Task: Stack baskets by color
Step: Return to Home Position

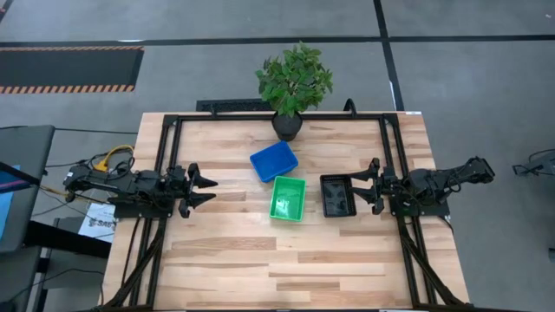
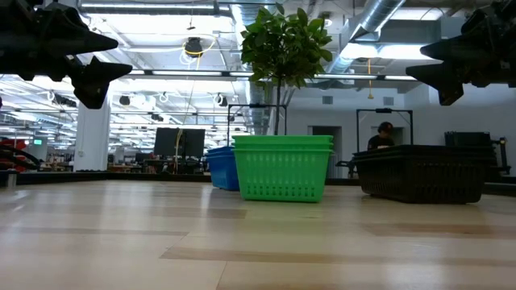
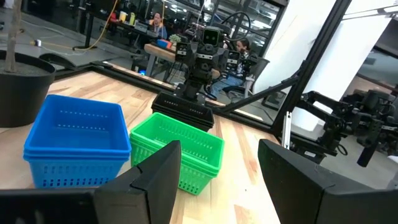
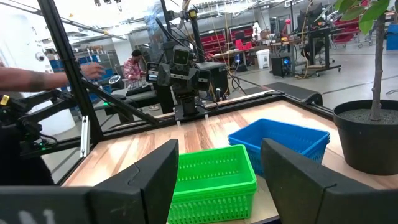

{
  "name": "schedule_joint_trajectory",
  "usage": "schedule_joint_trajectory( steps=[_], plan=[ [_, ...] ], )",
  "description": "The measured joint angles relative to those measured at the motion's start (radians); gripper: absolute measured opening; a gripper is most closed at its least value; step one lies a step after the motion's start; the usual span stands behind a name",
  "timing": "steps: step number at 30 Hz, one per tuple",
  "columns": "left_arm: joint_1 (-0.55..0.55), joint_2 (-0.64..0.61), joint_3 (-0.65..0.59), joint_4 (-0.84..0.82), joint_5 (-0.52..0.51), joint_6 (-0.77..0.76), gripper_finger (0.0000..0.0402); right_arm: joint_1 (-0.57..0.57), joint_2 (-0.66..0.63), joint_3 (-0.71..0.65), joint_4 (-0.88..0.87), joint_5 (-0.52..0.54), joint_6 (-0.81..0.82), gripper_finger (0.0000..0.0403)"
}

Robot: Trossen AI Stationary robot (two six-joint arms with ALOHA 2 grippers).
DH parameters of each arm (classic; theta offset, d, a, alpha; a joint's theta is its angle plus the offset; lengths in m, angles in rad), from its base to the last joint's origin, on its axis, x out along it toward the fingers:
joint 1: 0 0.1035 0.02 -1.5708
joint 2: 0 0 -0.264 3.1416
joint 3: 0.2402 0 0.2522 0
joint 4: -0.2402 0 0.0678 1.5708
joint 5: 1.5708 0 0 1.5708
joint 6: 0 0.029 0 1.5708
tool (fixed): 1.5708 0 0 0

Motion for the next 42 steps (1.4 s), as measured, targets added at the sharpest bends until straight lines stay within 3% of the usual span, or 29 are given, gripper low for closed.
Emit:
schedule_joint_trajectory(
  steps=[7, 42],
  plan=[
    [0.0, -0.046, 0.0, 0.001, 0.002, 0.0, 0.0203, 0.0, 0.0, 0.0, 0.0, 0.0, 0.0, 0.0249],
    [0.001, -0.038, 0.0, 0.0, 0.0, 0.001, 0.0203, 0.0, 0.0, 0.0, 0.003, 0.0, 0.0, 0.0249]
  ],
)
